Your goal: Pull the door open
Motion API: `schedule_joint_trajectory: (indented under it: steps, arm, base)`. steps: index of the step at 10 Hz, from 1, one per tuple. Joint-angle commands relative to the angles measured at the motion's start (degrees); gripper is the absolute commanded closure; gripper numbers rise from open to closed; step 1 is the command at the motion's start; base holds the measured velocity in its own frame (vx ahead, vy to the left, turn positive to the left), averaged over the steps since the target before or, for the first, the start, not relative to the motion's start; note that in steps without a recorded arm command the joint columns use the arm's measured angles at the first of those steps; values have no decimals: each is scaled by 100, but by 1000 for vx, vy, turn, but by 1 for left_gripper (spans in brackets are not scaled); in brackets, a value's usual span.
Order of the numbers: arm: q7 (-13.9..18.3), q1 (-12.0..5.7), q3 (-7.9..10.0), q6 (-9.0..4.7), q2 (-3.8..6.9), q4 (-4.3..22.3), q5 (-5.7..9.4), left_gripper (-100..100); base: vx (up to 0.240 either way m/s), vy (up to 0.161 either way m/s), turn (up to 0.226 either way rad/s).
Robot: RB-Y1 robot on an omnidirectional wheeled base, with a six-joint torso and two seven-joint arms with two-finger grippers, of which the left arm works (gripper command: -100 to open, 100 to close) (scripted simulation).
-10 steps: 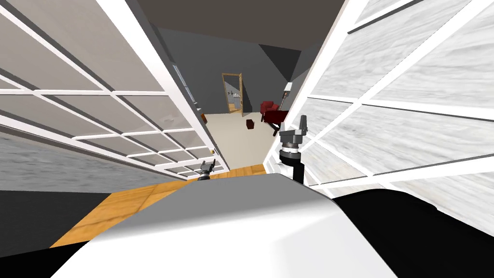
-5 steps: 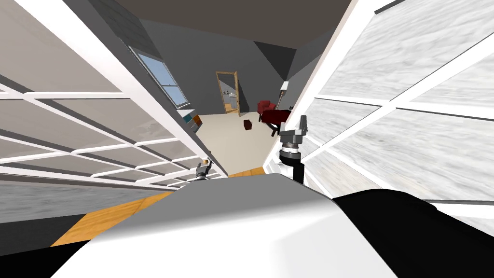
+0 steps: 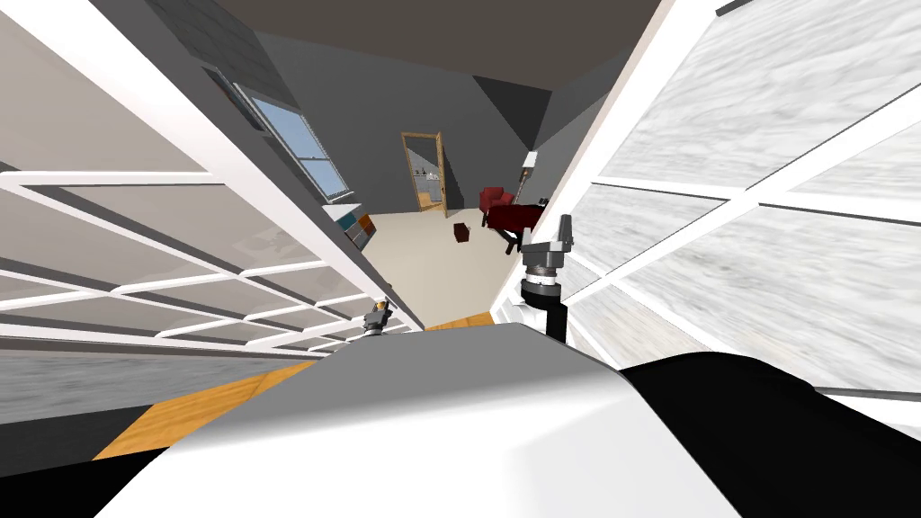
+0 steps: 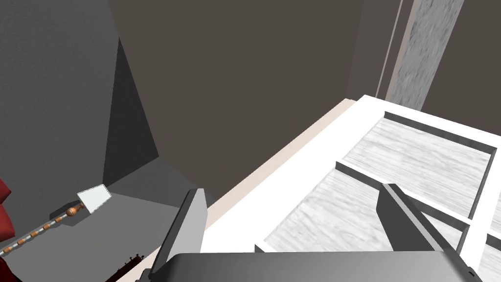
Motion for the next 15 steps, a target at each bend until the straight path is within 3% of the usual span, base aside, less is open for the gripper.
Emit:
schedule_joint_trajectory:
  steps: [1, 3, 5, 15]
  arm:
    - [3, -7, -4, -6, -2, -6, -1, 100]
    - [3, -7, -4, -6, -2, -6, -1, 100]
    - [229, 3, -31, -5, 9, -3, 74, 100]
    - [1668, 32, -205, -25, 90, -12, 586, 100]
  base:
    - [0, 0, 0]
    - [0, 0, 0]
    - [-19, 6, -39]
    - [-35, 13, -56]
